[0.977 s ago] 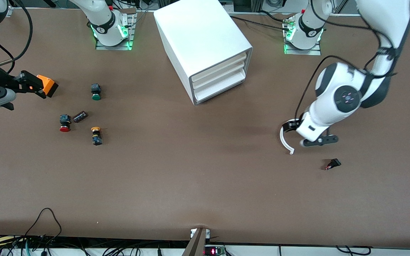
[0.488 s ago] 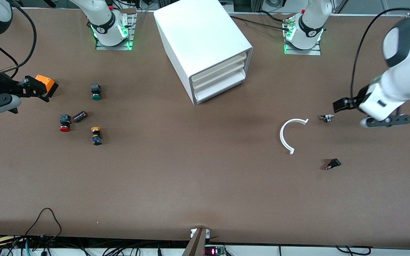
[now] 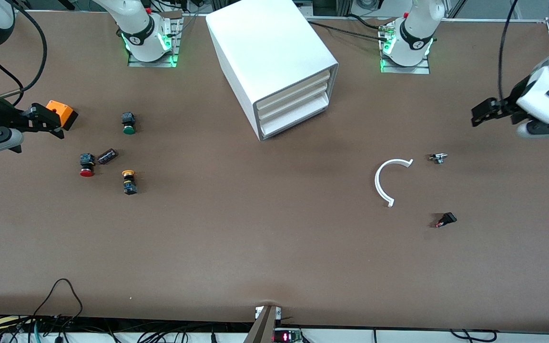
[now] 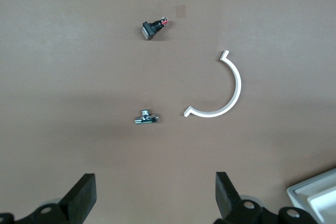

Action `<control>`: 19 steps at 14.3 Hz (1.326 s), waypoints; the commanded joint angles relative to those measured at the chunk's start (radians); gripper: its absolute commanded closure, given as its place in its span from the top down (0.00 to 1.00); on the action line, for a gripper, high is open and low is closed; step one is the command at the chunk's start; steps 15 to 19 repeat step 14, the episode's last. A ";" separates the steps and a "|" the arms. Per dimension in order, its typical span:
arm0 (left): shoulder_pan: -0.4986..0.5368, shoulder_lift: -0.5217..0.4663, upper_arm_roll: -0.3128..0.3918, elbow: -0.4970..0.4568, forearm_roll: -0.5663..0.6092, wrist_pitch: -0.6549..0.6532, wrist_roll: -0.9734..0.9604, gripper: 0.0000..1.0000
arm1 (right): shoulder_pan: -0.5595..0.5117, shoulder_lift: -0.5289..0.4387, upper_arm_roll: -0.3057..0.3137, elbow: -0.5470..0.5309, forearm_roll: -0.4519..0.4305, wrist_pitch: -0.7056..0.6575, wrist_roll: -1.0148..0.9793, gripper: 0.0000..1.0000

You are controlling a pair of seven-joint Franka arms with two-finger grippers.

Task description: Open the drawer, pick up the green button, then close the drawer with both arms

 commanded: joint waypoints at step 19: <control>-0.009 0.036 0.042 0.220 -0.014 -0.102 0.139 1.00 | -0.017 0.016 0.008 0.025 0.017 0.025 0.013 1.00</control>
